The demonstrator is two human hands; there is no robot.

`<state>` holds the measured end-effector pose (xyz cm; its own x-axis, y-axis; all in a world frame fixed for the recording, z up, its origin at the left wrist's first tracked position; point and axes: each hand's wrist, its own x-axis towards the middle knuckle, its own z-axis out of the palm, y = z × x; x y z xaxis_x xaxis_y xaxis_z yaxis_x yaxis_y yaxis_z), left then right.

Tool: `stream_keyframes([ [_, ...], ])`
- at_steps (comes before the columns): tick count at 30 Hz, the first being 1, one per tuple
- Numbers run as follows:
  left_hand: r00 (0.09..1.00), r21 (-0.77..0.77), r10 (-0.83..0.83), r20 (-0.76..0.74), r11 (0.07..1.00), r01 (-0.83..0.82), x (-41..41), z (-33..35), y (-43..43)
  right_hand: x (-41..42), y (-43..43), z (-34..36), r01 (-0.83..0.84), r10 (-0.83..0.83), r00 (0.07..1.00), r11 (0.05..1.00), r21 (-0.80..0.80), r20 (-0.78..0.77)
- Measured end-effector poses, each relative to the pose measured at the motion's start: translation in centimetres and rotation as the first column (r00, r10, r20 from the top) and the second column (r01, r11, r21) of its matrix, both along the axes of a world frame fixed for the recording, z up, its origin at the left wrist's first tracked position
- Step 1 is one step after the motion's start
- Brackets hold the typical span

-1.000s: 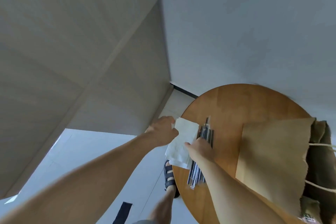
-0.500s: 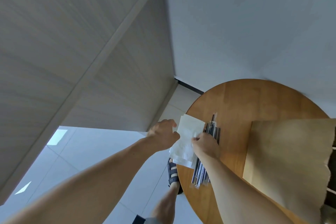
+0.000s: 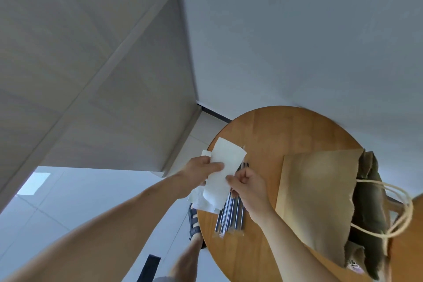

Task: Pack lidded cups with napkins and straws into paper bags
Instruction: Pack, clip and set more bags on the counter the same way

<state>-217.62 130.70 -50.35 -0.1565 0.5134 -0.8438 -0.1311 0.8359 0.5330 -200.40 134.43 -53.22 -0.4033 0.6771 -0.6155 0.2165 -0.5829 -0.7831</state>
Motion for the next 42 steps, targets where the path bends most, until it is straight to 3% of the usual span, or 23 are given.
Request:
stream_keyframes([
  [3,1.0,-0.005,0.025,0.002,1.0,-0.025,0.7,0.2,0.3,1.8,0.4,-0.8,0.043,-0.043,0.998,0.999,-0.004,0.044],
  [5,0.999,-0.001,0.043,-0.025,0.999,-0.043,1.0,0.0,0.3,2.9,0.3,-2.6,0.001,-0.025,0.962,0.996,0.086,0.272],
  [7,0.994,0.0,0.091,-0.061,0.996,-0.091,1.2,-0.3,0.0,3.9,-0.3,-4.8,-0.229,0.082,0.789,0.959,0.168,0.609],
  [9,0.991,0.017,0.112,-0.077,0.994,-0.111,1.4,-0.7,-0.3,4.6,-1.1,-6.3,-0.376,0.145,0.634,0.916,0.138,0.759],
  [16,0.987,0.008,0.054,-0.149,0.999,-0.053,2.0,-1.7,-0.9,4.2,-2.1,-8.7,-0.493,0.19,0.436,0.868,0.057,0.879],
  [19,0.984,-0.006,0.036,-0.172,0.999,-0.037,2.4,-1.8,-0.6,4.3,-2.0,-9.0,-0.497,0.185,0.399,0.867,0.042,0.898],
  [22,0.976,-0.004,0.002,-0.219,1.0,-0.003,2.6,-1.6,0.1,4.3,-1.4,-8.1,-0.439,0.151,0.454,0.896,0.073,0.878],
  [24,0.967,0.011,-0.023,-0.254,1.0,0.027,2.7,-1.1,0.8,4.0,-0.7,-6.3,-0.338,0.081,0.555,0.931,0.136,0.828],
  [28,0.963,0.107,-0.051,-0.264,0.991,0.081,3.3,1.4,2.5,2.6,1.4,-0.2,-0.046,-0.136,0.845,0.945,0.325,0.516],
  [30,0.967,0.172,-0.035,-0.252,0.982,0.08,4.0,3.4,3.5,2.1,2.3,3.3,0.012,-0.167,0.923,0.914,0.406,0.347],
  [33,0.981,0.306,0.028,-0.19,0.951,0.032,5.2,7.0,4.8,2.1,3.4,7.7,0.019,-0.136,0.967,0.882,0.471,0.216],
  [37,0.996,0.416,0.075,-0.042,0.908,-0.051,6.8,11.4,5.7,3.2,4.6,11.5,-0.027,-0.1,0.972,0.853,0.521,0.214],
  [42,0.986,0.522,0.094,-0.14,0.853,-0.007,8.4,14.8,6.0,4.6,5.4,15.5,-0.058,-0.095,0.969,0.814,0.578,0.23],
])
